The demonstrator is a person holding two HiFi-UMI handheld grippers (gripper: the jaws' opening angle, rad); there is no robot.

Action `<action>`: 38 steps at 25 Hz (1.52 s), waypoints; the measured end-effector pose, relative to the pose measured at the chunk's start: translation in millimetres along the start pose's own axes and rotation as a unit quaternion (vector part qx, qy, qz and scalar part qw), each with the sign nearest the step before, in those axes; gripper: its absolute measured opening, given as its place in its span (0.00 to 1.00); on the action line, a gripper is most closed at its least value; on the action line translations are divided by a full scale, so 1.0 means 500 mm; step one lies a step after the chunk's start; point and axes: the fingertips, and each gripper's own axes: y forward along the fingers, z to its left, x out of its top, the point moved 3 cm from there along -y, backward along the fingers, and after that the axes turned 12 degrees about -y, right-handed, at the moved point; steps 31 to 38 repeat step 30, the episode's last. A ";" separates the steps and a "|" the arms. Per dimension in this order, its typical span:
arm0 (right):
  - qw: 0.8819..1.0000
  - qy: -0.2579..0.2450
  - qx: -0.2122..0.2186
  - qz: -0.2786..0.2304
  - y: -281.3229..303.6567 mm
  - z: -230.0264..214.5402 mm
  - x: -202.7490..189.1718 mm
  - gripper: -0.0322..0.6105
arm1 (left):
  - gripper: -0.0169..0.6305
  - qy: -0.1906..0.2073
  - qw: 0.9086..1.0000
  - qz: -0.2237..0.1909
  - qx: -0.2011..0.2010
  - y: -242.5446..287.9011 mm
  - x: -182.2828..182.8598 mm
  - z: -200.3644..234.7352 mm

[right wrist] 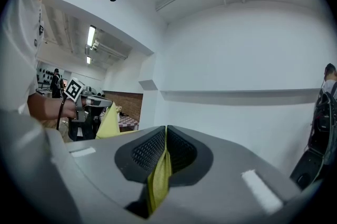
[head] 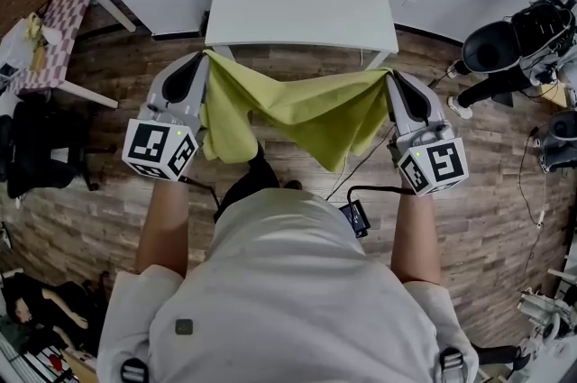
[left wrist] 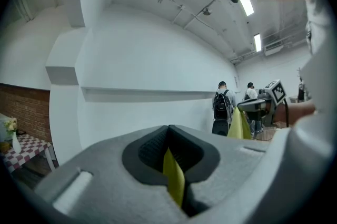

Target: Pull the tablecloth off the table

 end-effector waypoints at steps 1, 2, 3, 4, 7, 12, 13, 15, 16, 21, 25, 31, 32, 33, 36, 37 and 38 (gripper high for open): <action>1.000 0.001 -0.001 0.000 -0.003 0.004 -0.002 0.08 | 0.04 -0.001 1.000 0.001 -0.002 -0.001 -0.002 -0.003; 1.000 0.001 0.000 0.000 -0.005 0.009 -0.003 0.08 | 0.04 -0.002 1.000 0.001 -0.003 -0.003 -0.004 -0.004; 1.000 0.000 0.002 0.001 -0.007 0.014 -0.005 0.08 | 0.04 -0.003 1.000 0.001 -0.004 -0.004 -0.006 -0.006; 1.000 -0.002 0.004 0.002 -0.008 0.018 -0.006 0.08 | 0.04 -0.005 1.000 0.001 -0.006 -0.005 -0.009 -0.007; 1.000 -0.002 0.006 0.004 -0.012 0.028 -0.008 0.08 | 0.04 -0.009 1.000 0.003 -0.011 -0.005 -0.015 -0.014; 1.000 -0.001 0.005 0.009 -0.022 0.039 -0.012 0.08 | 0.04 -0.013 1.000 0.007 -0.018 -0.008 -0.027 -0.021; 1.000 -0.001 0.005 0.009 -0.022 0.039 -0.012 0.08 | 0.04 -0.013 1.000 0.007 -0.018 -0.008 -0.028 -0.021; 1.000 -0.001 0.004 0.009 -0.023 0.039 -0.011 0.08 | 0.04 -0.015 1.000 0.008 -0.020 -0.007 -0.029 -0.022; 1.000 -0.001 0.004 0.010 -0.023 0.039 -0.010 0.08 | 0.04 -0.015 1.000 0.009 -0.020 -0.006 -0.030 -0.023; 1.000 0.000 0.005 0.011 -0.023 0.038 -0.011 0.08 | 0.04 -0.017 1.000 0.011 -0.021 -0.004 -0.033 -0.022; 1.000 -0.001 0.003 0.011 -0.019 0.040 -0.009 0.08 | 0.04 -0.017 1.000 0.012 -0.020 -0.007 -0.034 -0.014; 1.000 0.000 0.003 0.013 -0.007 0.040 -0.008 0.08 | 0.04 -0.018 1.000 0.014 -0.021 -0.003 -0.033 -0.002; 1.000 0.000 0.003 0.013 -0.007 0.040 -0.008 0.08 | 0.04 -0.018 1.000 0.014 -0.021 -0.003 -0.033 -0.002; 1.000 0.000 0.003 0.013 -0.007 0.040 -0.008 0.08 | 0.04 -0.018 1.000 0.014 -0.021 -0.003 -0.033 -0.002; 1.000 0.000 0.003 0.013 -0.007 0.040 -0.008 0.08 | 0.04 -0.018 1.000 0.014 -0.021 -0.003 -0.033 -0.002; 1.000 0.000 0.003 0.013 -0.007 0.040 -0.008 0.08 | 0.04 -0.018 1.000 0.014 -0.021 -0.003 -0.033 -0.002; 1.000 0.000 0.003 0.013 -0.007 0.040 -0.008 0.08 | 0.04 -0.018 1.000 0.014 -0.021 -0.003 -0.033 -0.002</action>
